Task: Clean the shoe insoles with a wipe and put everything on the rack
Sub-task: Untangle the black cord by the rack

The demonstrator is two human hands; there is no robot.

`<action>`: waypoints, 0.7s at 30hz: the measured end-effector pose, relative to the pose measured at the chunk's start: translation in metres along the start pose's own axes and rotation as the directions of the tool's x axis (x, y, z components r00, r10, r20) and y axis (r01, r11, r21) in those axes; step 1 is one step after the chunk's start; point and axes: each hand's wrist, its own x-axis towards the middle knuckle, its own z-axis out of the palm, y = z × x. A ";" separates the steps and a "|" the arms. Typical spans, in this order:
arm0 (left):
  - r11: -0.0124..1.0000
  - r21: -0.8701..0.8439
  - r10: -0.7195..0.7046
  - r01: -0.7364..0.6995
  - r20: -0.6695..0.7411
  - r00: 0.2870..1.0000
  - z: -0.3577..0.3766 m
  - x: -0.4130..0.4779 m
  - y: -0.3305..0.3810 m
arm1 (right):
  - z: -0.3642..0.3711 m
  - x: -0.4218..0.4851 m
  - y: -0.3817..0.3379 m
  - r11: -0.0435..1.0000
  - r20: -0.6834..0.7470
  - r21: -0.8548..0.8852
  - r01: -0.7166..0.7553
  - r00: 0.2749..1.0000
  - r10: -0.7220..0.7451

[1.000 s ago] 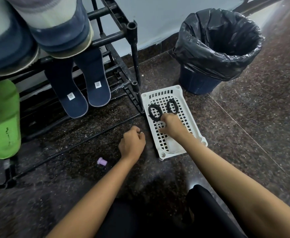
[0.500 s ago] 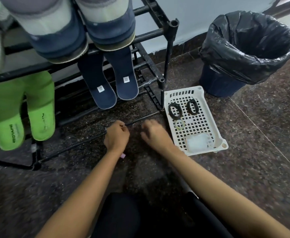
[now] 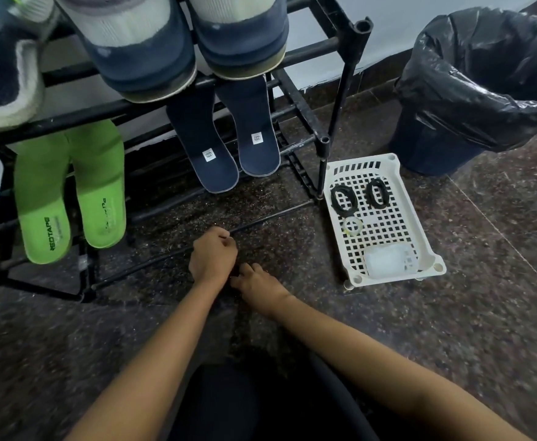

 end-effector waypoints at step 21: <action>0.976 -0.052 0.219 -0.213 0.168 0.961 0.048 -0.023 0.062 | -0.067 -0.088 0.166 0.653 -0.429 0.655 -0.381 0.523 0.736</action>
